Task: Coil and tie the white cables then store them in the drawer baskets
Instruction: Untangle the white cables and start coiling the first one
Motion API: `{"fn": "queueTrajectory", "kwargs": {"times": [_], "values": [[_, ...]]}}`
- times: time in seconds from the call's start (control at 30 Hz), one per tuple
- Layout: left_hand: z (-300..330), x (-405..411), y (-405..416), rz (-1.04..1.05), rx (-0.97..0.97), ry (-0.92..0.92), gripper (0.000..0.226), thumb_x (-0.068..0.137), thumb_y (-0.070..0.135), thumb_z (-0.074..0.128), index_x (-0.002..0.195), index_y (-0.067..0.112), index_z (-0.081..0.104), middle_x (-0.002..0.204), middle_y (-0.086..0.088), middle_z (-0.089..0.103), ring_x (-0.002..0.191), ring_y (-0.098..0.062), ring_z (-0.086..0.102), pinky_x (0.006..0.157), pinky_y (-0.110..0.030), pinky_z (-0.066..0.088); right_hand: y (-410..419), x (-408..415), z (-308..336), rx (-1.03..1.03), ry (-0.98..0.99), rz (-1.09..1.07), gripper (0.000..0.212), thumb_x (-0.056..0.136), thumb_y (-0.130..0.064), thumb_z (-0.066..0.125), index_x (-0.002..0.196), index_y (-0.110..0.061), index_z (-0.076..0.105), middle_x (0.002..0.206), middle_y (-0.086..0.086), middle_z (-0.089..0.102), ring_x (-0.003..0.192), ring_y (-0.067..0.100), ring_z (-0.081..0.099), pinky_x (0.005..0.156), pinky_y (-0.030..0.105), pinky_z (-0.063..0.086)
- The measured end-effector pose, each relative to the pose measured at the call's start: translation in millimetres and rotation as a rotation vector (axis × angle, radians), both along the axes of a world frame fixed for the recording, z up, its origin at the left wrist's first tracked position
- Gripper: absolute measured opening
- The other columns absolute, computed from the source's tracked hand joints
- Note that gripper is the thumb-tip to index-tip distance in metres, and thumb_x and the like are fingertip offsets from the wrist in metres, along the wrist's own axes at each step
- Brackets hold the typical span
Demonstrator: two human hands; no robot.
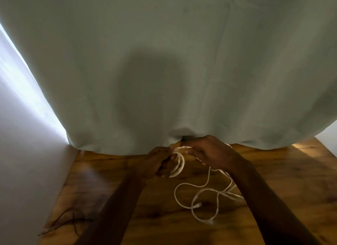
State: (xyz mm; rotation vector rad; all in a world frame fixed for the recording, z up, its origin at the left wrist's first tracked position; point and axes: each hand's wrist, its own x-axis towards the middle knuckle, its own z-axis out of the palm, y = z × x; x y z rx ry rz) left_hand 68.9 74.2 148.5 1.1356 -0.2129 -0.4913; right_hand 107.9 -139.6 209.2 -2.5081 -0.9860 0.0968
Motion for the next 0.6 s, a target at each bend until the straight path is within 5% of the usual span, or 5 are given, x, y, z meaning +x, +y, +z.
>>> {"fn": "queueTrajectory", "kwargs": {"times": [0.1, 0.2, 0.33, 0.47, 0.6], "values": [[-6, 5, -1, 0.032, -0.072, 0.097, 0.042, 0.097, 0.046, 0.046, 0.073, 0.012, 0.050, 0.054, 0.002, 0.021, 0.039, -0.009, 0.018, 0.043, -0.028, 0.015, 2, 4, -5, -0.164, 0.041, -0.044, 0.036, 0.106, -0.035, 0.041, 0.138, -0.031, 0.057, 0.124, 0.002, 0.068, 0.092, 0.007, 0.061, 0.089, 0.029, 0.048], [-8, 5, -7, 0.051, -0.170, 0.157, 0.042, 0.095, 0.048, 0.048, 0.071, 0.014, 0.051, 0.047, 0.007, 0.023, 0.034, -0.006, 0.020, 0.040, -0.025, 0.016, 15, 0, -11, -0.157, 0.107, -0.097, 0.033, 0.094, -0.012, 0.058, 0.126, -0.018, 0.063, 0.113, 0.005, 0.071, 0.098, 0.019, 0.067, 0.085, 0.034, 0.054], [-1, 5, -10, 0.175, -0.370, 0.252, 0.052, 0.101, 0.045, 0.038, 0.062, 0.014, 0.052, 0.037, 0.009, 0.027, 0.026, -0.004, 0.024, 0.032, -0.017, 0.022, 32, -12, -21, 0.353, 0.402, -0.199, 0.022, 0.101, -0.010, 0.046, 0.101, -0.010, 0.068, 0.063, -0.018, 0.061, 0.055, -0.007, 0.058, 0.056, 0.010, 0.042], [11, 3, -14, 0.256, -0.382, 0.269, 0.054, 0.100, 0.044, 0.037, 0.059, 0.013, 0.052, 0.034, 0.009, 0.028, 0.024, -0.004, 0.024, 0.031, -0.016, 0.023, 43, -28, -31, 0.750, 0.728, -0.310, 0.038, 0.099, -0.051, 0.048, 0.074, -0.024, 0.058, 0.059, -0.005, 0.051, 0.044, 0.005, 0.048, 0.046, 0.025, 0.038], [12, 2, -22, 0.354, -0.203, 0.230, 0.048, 0.099, 0.042, 0.043, 0.064, 0.010, 0.051, 0.035, 0.005, 0.036, 0.026, -0.007, 0.029, 0.037, -0.019, 0.025, 48, -29, -52, 0.616, 0.453, -0.344, 0.043, 0.097, -0.061, 0.043, 0.095, -0.025, 0.067, 0.088, -0.001, 0.071, 0.088, 0.019, 0.070, 0.088, 0.051, 0.054]]}}
